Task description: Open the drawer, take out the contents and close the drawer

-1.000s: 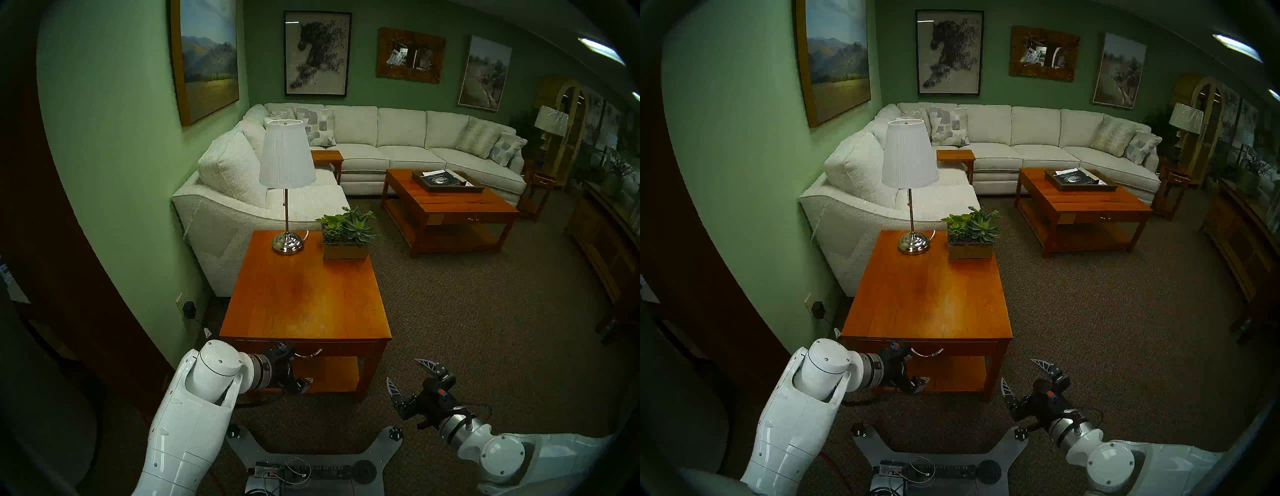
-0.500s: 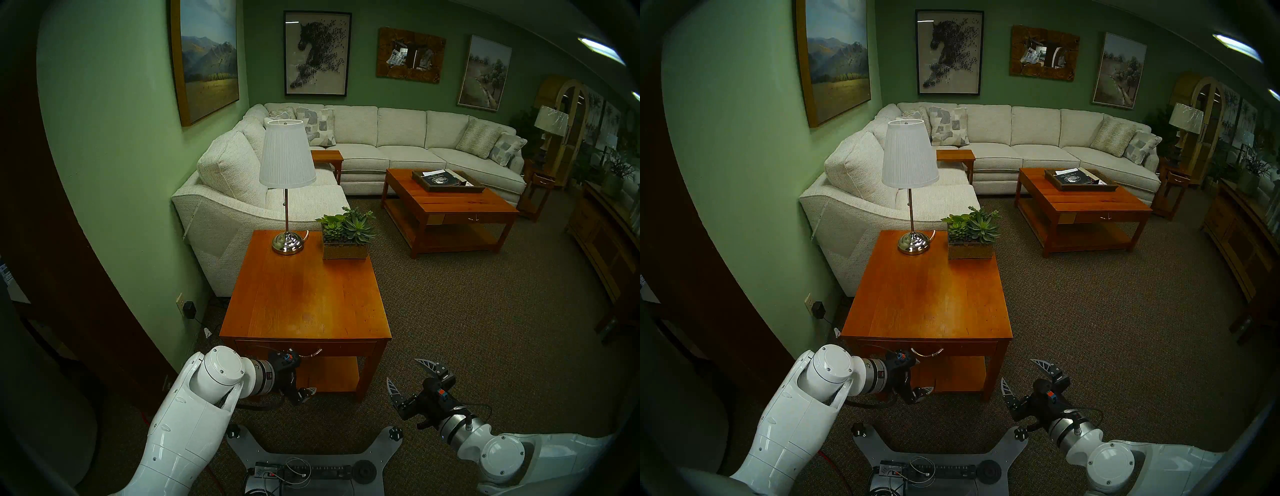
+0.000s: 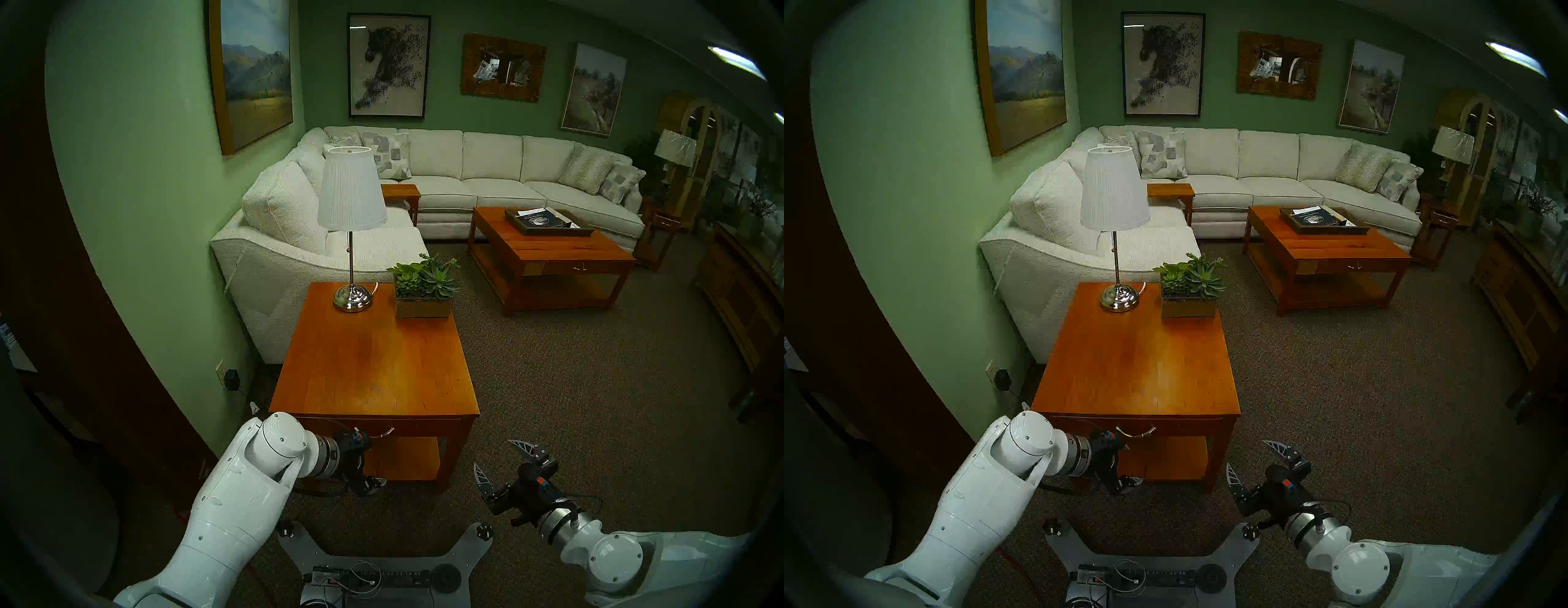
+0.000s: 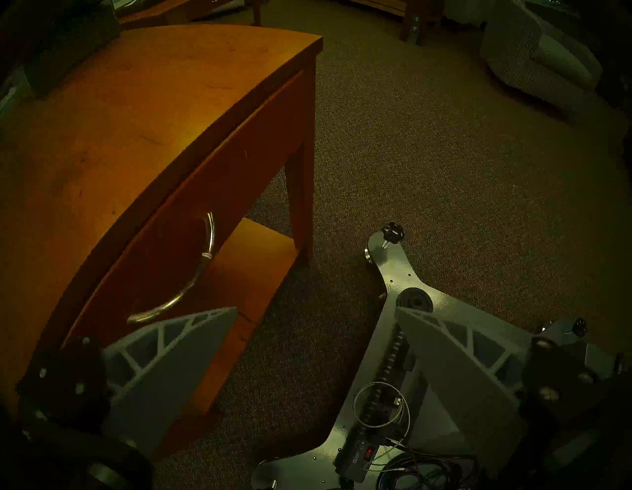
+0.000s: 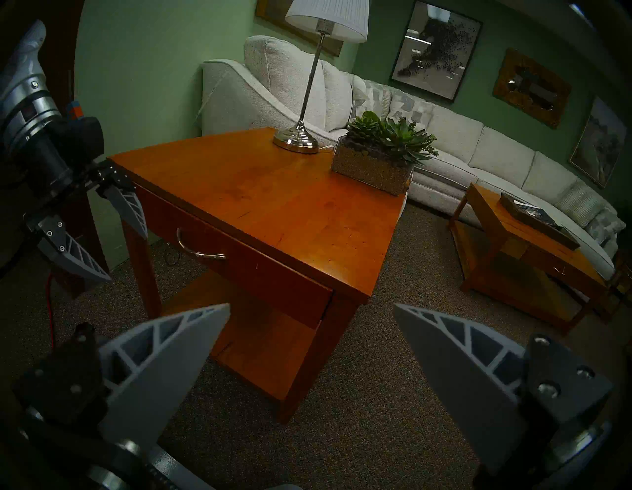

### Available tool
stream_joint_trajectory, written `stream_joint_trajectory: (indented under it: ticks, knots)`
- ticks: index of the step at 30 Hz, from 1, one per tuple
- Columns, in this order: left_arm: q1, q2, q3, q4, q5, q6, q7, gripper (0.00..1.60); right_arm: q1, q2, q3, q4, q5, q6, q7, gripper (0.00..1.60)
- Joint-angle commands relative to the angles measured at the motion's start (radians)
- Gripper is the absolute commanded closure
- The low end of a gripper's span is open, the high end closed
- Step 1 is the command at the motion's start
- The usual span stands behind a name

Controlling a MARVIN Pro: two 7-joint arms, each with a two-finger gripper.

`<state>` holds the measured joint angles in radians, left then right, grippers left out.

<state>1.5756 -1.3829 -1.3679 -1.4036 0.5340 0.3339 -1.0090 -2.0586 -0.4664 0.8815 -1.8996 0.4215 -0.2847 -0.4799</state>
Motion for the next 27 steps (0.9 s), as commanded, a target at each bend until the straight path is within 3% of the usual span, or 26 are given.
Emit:
stream_joint_trajectory:
  ticks: [1,16,21,27]
  knots:
    - [-0.113,-0.027,0.008,0.031,-0.001,-0.007,-0.006,0.00,0.010,0.001,0.009,-0.017,-0.002,-0.004,0.000,0.00]
    - [-0.205,-0.080,0.035,0.191,0.029,-0.075,0.091,0.00,0.011,0.001,0.009,-0.018,-0.001,-0.004,-0.001,0.00]
    - [-0.189,-0.086,0.048,0.211,0.045,-0.122,0.152,0.00,0.011,0.002,0.009,-0.018,-0.001,-0.004,-0.001,0.00]
    - [-0.137,-0.081,0.072,0.169,0.082,-0.150,0.226,0.00,0.010,0.002,0.009,-0.019,-0.001,-0.004,-0.001,0.00]
